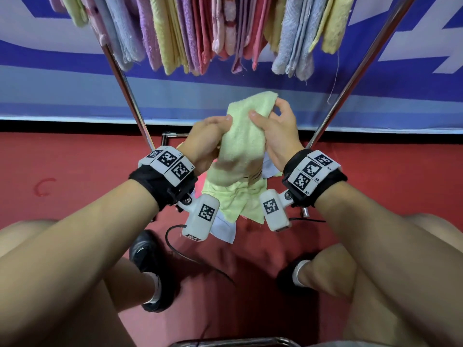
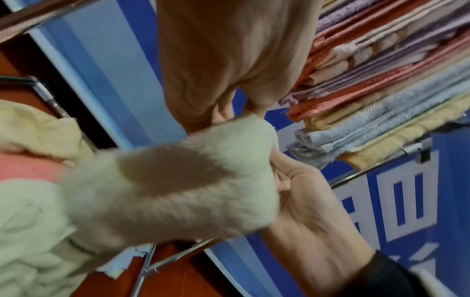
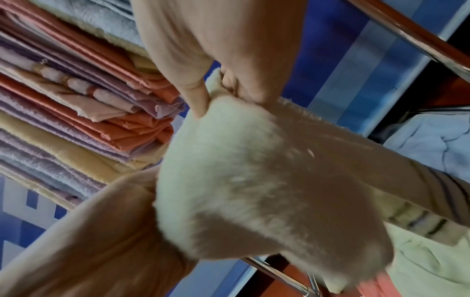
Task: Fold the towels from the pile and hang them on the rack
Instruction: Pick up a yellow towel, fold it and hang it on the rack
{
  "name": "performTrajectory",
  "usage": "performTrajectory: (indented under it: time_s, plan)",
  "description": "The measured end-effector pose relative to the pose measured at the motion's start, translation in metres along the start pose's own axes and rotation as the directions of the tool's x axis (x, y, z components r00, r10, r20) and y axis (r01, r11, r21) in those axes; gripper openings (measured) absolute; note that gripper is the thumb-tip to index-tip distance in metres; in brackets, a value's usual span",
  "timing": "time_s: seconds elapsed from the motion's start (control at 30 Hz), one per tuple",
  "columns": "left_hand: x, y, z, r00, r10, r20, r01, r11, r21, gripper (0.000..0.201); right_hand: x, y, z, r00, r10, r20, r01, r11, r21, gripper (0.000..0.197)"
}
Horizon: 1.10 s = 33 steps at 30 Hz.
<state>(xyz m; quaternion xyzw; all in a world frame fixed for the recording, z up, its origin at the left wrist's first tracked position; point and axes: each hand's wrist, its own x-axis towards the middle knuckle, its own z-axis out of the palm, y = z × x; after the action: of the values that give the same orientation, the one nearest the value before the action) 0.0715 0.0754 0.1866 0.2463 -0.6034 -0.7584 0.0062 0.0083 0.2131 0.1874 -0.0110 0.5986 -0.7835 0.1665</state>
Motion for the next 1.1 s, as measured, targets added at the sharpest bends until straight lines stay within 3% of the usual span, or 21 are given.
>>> performTrajectory:
  time_s: [0.13, 0.23, 0.33, 0.4, 0.47, 0.53, 0.6, 0.67, 0.77, 0.87, 0.97, 1.0, 1.1]
  plan:
    - [0.004, 0.000, 0.001, 1.000, -0.020, 0.020, 0.014, 0.969, 0.248, 0.042, 0.007, -0.003, -0.004, 0.997, 0.061, -0.047, -0.060, 0.998, 0.010, 0.039]
    - [0.007, 0.004, -0.001, 0.997, 0.050, -0.066, -0.011, 0.869, 0.495, 0.073, 0.009, -0.010, -0.008, 0.991, 0.133, 0.027, -0.134, 0.990, 0.043, 0.033]
    - [0.007, 0.013, -0.007, 0.939, 0.303, -0.164, -0.179, 0.836, 0.518, 0.066, 0.003, -0.018, -0.007, 0.957, 0.231, 0.178, -0.215, 0.971, -0.102, 0.030]
    - [0.010, 0.019, -0.012, 0.935, 0.356, 0.005, -0.320, 0.835, 0.447, 0.052, -0.004, -0.022, -0.005, 0.907, 0.275, 0.320, -0.232, 0.959, -0.165, 0.033]
    - [0.008, 0.020, -0.013, 0.927, 0.259, 0.270, -0.354, 0.839, 0.413, 0.047, -0.007, -0.025, -0.007, 0.867, 0.289, 0.407, -0.226, 0.954, -0.197, 0.038]
    - [0.003, 0.019, -0.011, 0.899, 0.136, 0.417, -0.300, 0.884, 0.358, 0.049, -0.007, -0.033, -0.010, 0.848, 0.288, 0.445, -0.198, 0.951, -0.239, 0.039]
    - [-0.003, 0.019, -0.010, 0.890, 0.071, 0.450, -0.226, 0.927, 0.300, 0.048, -0.005, -0.041, -0.015, 0.855, 0.272, 0.442, -0.126, 0.935, -0.332, 0.020]
    - [-0.005, 0.020, -0.010, 0.870, -0.011, 0.492, -0.170, 0.932, 0.321, 0.036, 0.000, -0.048, -0.023, 0.882, 0.225, 0.413, -0.034, 0.907, -0.421, 0.005]
    - [-0.004, 0.022, -0.017, 0.813, -0.125, 0.568, -0.139, 0.907, 0.398, 0.033, 0.004, -0.052, -0.038, 0.898, 0.202, 0.391, 0.009, 0.880, -0.475, 0.018]
    - [-0.009, 0.029, -0.018, 0.822, -0.138, 0.553, -0.129, 0.900, 0.415, 0.045, 0.000, -0.060, -0.043, 0.907, 0.170, 0.386, 0.077, 0.833, -0.547, 0.009]
    - [-0.017, 0.038, -0.016, 0.832, -0.089, 0.547, -0.173, 0.896, 0.409, 0.054, -0.005, -0.075, -0.050, 0.918, 0.139, 0.371, 0.156, 0.734, -0.661, 0.040]
    - [-0.019, 0.040, -0.015, 0.828, -0.079, 0.554, -0.189, 0.892, 0.410, 0.055, -0.007, -0.083, -0.053, 0.915, 0.140, 0.379, 0.179, 0.701, -0.690, 0.041]
    - [-0.026, 0.052, -0.006, 0.807, -0.111, 0.580, -0.184, 0.886, 0.426, 0.057, -0.012, -0.114, -0.061, 0.911, 0.117, 0.396, 0.243, 0.624, -0.743, 0.010]
